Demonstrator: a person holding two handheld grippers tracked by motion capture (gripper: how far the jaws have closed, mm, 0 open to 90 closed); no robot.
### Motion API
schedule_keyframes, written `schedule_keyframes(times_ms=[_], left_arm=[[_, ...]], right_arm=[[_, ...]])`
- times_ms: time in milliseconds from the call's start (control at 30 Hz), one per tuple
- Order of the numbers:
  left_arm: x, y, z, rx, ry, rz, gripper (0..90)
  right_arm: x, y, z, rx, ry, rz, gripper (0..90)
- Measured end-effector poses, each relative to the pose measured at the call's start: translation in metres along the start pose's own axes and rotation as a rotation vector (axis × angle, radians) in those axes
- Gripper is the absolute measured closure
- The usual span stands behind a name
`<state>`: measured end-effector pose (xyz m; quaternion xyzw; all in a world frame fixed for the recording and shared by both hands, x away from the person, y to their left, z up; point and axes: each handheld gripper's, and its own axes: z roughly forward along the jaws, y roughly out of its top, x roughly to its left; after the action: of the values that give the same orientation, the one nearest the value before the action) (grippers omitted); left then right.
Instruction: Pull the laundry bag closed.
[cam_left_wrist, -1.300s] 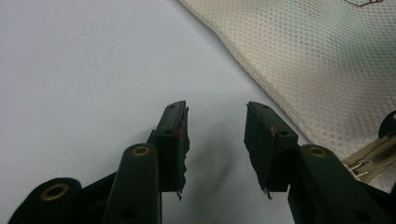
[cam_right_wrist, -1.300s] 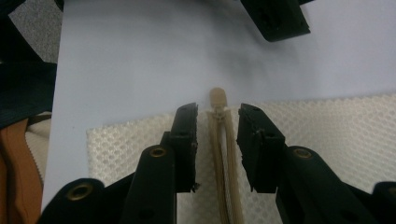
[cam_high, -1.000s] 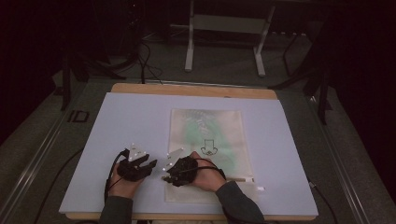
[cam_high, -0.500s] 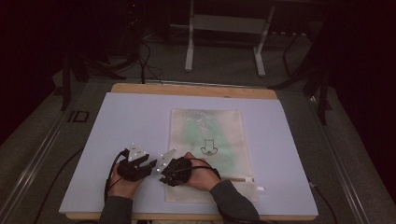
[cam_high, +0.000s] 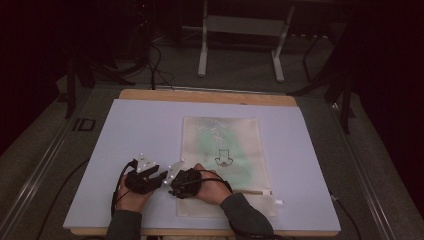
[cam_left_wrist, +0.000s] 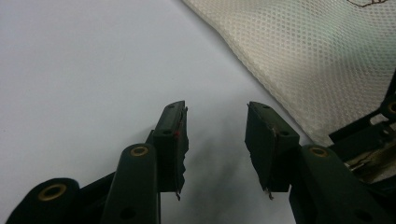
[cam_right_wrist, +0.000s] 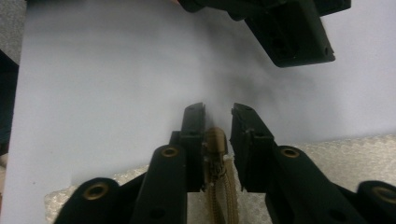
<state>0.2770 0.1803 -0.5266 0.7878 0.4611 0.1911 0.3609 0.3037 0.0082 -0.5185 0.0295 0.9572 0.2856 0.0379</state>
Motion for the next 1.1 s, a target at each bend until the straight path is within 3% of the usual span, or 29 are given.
schedule_keyframes(times_ms=[100,300,667,1100], left_arm=[[0.000,0.000,0.000,0.003,-0.002,0.001,57.8],[0.000,0.000,0.000,0.003,-0.001,0.002,57.8],[0.000,0.000,0.000,-0.001,0.001,-0.001,57.8],[-0.001,0.000,0.000,0.001,0.001,0.004,57.9]], right_arm=[[-0.001,0.000,0.000,-0.004,0.007,0.001,80.7],[-0.001,-0.001,0.000,-0.010,0.010,0.007,81.1],[0.001,0.000,-0.015,-0.076,0.010,0.012,81.3],[0.005,-0.019,-0.033,-0.088,-0.014,0.017,81.3]])
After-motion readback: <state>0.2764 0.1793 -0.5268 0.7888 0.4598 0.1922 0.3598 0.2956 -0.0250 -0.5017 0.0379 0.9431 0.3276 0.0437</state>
